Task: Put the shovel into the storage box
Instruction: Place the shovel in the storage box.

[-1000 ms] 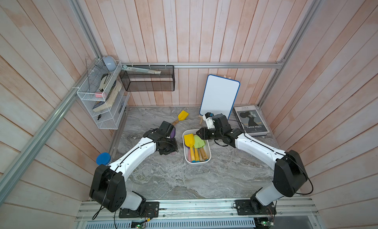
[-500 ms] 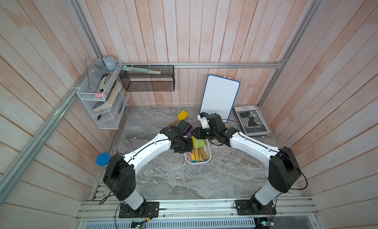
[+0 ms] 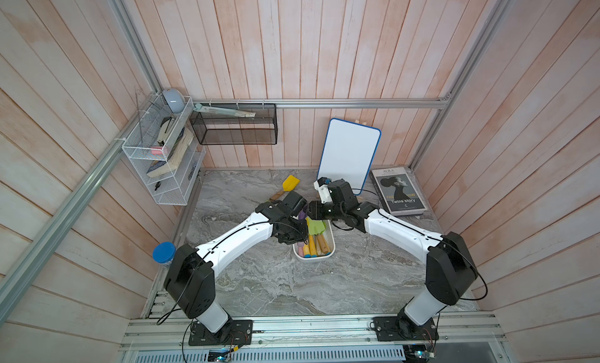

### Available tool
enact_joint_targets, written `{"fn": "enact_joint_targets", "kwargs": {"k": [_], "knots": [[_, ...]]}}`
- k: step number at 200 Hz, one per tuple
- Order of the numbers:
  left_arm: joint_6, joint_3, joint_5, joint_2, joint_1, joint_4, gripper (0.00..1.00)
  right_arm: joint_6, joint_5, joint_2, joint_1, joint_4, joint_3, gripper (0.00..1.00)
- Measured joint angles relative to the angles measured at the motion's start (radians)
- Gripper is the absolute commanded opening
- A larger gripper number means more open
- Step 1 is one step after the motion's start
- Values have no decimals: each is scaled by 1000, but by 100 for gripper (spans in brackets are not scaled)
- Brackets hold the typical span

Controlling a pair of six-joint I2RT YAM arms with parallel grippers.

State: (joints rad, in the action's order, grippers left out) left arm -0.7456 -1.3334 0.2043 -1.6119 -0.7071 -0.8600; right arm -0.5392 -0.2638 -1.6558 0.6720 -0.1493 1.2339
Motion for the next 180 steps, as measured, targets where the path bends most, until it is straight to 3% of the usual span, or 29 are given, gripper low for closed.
{"fn": "enact_joint_targets", "kwargs": {"k": [58,120,180], "knots": [[-8,0,1,16,-4,0,18,-6,1,0,-3,2,-11,35],[-24,15,39,40,-6,27,18,-10,-14,3,-22,50,-45,27],[-38,45,68,49,-8,70,18,-21,-50,15,-30,84,-69,9]]}}
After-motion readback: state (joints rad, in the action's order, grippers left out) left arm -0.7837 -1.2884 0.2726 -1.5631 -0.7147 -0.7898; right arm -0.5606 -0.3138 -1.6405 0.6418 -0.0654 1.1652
